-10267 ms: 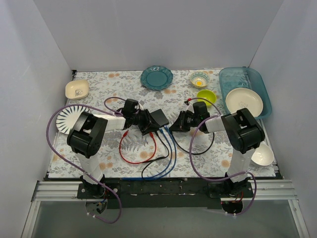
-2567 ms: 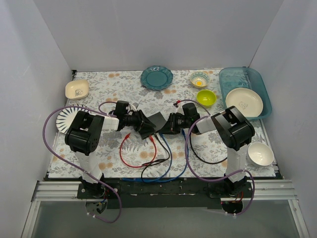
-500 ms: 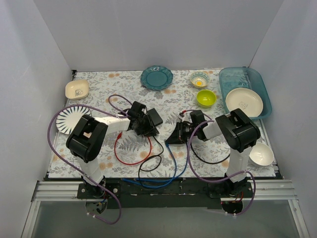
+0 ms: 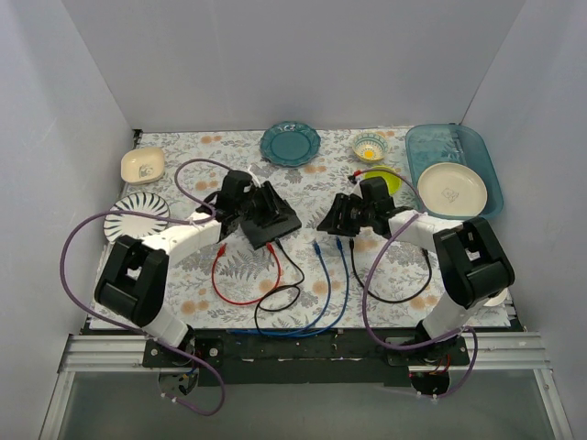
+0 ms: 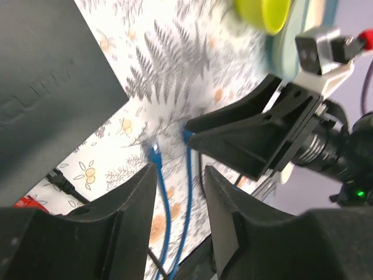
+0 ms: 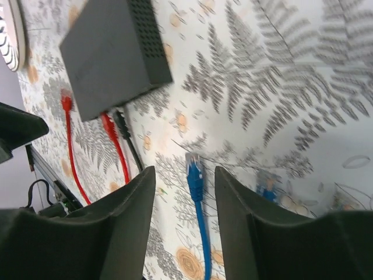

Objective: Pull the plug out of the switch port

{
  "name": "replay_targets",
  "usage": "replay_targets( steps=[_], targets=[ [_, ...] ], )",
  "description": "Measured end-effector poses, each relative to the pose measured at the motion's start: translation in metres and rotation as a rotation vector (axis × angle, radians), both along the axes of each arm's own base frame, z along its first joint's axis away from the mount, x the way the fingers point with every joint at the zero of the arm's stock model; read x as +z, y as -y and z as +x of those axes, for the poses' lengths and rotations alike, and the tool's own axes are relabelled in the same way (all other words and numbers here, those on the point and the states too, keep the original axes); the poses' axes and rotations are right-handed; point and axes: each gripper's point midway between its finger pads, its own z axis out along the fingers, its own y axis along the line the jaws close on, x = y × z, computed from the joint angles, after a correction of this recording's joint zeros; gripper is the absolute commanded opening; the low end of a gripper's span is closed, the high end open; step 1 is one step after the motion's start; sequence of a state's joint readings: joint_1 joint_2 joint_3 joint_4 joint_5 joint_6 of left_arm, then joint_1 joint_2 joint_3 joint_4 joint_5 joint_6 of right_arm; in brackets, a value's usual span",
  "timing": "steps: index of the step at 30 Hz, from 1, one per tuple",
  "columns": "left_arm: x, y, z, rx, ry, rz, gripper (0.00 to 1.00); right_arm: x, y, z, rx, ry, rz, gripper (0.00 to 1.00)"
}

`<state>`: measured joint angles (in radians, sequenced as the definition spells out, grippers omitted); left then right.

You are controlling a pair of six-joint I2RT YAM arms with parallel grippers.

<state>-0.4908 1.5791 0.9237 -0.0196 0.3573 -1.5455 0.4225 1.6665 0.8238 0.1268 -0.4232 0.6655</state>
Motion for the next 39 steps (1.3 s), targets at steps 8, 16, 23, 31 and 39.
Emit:
replay_targets(
  steps=[8,16,23,31,39],
  targets=[
    [-0.01,-0.066,0.037,0.269,-0.075,0.026,0.38,0.045,-0.067,0.022,0.159,0.138,0.038,0.54],
    [-0.066,-0.093,0.03,0.328,-0.25,0.093,0.35,-0.015,-0.103,-0.014,0.292,-0.033,0.023,0.52],
    [-0.067,-0.09,0.027,0.308,-0.252,0.082,0.34,-0.02,-0.107,-0.02,0.301,-0.076,0.059,0.51],
    [-0.067,-0.089,0.025,0.292,-0.25,0.076,0.32,-0.02,-0.122,-0.011,0.305,-0.099,0.114,0.49],
    [-0.067,-0.088,0.025,0.284,-0.241,0.062,0.32,-0.02,-0.129,-0.006,0.271,-0.122,0.134,0.46]
  ],
)
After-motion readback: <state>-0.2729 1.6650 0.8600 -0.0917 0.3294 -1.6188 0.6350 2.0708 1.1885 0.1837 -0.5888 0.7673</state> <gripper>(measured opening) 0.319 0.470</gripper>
